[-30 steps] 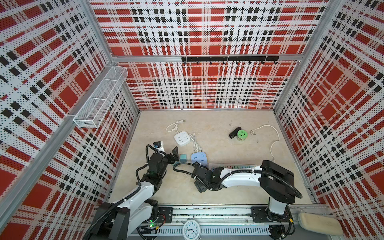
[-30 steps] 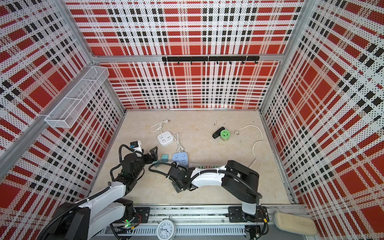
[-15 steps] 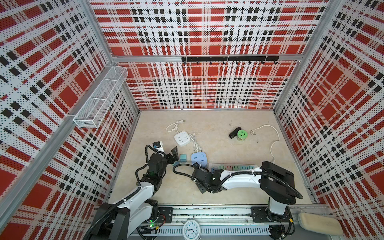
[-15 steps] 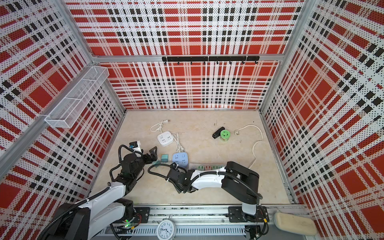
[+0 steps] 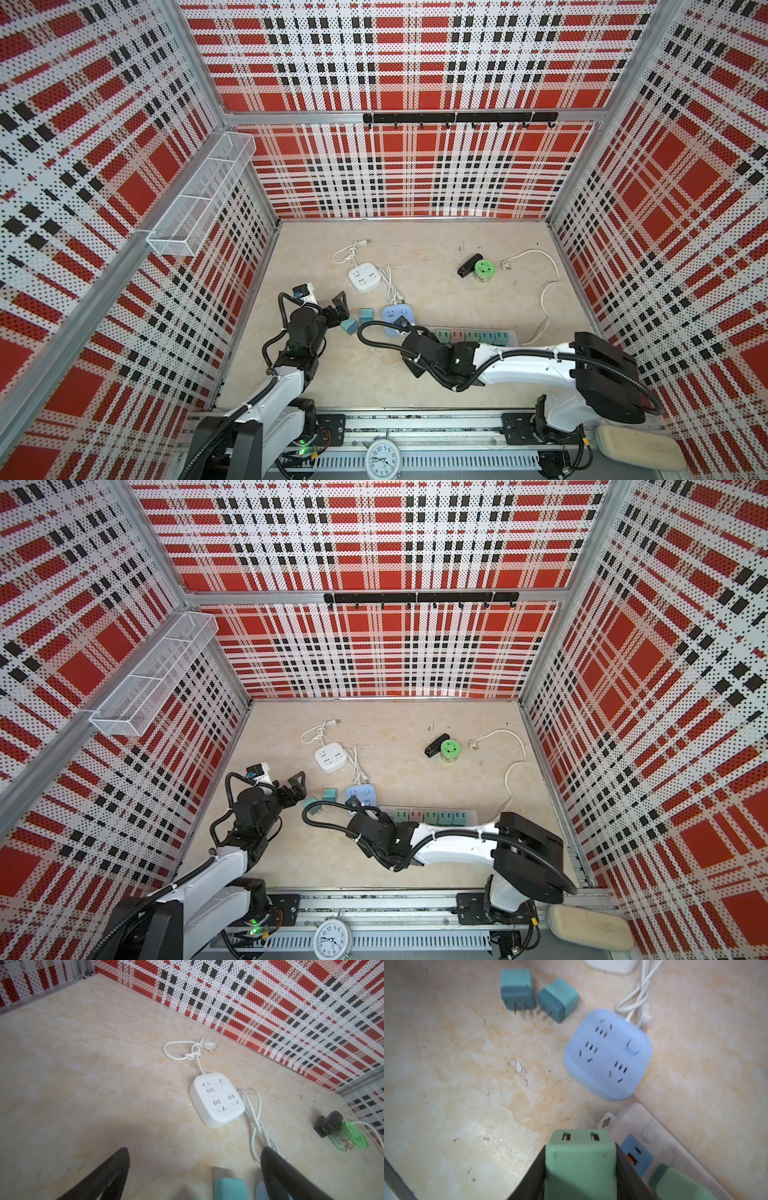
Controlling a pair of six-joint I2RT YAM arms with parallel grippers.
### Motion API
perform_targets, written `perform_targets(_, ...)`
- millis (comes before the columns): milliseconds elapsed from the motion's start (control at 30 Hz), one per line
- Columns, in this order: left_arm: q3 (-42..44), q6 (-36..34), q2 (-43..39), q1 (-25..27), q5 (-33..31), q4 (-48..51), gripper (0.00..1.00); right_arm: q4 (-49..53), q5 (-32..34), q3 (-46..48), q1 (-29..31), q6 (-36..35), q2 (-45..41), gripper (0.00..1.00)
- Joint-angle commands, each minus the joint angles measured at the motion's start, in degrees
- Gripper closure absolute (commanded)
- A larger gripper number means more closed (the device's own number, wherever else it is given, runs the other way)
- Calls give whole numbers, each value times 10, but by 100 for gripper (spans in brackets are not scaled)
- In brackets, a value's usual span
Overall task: Insert the plug
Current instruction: 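Lift the light-green adapter off the table with the right gripper, then carry the adapter with the right gripper toward the left while the left reaches over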
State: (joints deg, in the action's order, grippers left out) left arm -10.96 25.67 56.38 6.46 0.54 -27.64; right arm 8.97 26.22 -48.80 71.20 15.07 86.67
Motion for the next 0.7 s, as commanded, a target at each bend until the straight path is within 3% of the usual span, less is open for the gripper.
perform_targets(0, 3, 6, -1, -2, 30, -1, 0, -131, 51, 22, -4, -110, -40, 83)
perform_targets(200, 0, -1, 11, -2, 51, -10, 10, -276, 21, 73, -24, -206, -82, 84)
perform_targets(467, 0, -10, 12, 5, 57, -12, 11, -321, 19, 119, -74, -211, -116, 90)
perform_targets(667, 2, -18, 5, 16, 54, -12, 16, -386, 23, 165, -78, -245, -128, 93)
